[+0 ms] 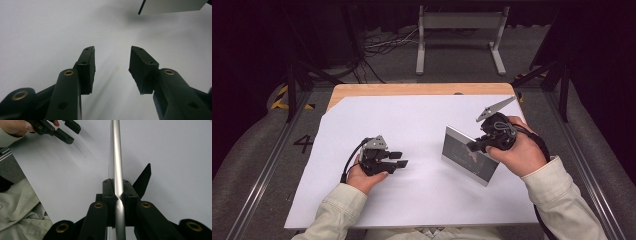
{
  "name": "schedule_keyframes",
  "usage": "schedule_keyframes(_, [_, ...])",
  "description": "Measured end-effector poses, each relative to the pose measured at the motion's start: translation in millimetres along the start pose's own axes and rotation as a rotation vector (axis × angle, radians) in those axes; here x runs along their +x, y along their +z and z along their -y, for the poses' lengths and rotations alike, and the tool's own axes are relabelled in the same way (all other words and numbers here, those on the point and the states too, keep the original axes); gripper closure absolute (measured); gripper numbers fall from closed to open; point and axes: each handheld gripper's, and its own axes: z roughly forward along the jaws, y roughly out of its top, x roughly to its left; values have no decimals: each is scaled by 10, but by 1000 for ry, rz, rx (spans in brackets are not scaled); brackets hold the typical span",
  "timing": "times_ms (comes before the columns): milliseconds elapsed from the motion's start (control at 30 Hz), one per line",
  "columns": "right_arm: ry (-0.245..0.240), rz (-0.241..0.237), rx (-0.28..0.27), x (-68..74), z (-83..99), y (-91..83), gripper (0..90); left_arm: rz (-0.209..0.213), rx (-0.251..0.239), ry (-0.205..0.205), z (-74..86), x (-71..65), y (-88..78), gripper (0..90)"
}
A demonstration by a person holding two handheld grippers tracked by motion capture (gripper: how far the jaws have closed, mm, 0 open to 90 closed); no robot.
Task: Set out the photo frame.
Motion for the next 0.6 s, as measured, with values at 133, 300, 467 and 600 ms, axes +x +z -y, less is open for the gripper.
schedule_keyframes(133, [-37,-16,4,-31,-76,11,840,-21,-17,3,21,-11,-59,568])
schedule_keyframes(300, [-87,-24,12,-52,-174,39,841,-39,-19,4,53,-11,-105,569])
schedule_keyframes(467, [-122,-42,7,-77,-261,70,840,-46,-24,4,65,-13,-138,569])
schedule_keyframes(600, [-138,-64,-3,-120,-328,93,841,-49,-25,2,63,-16,-142,569])
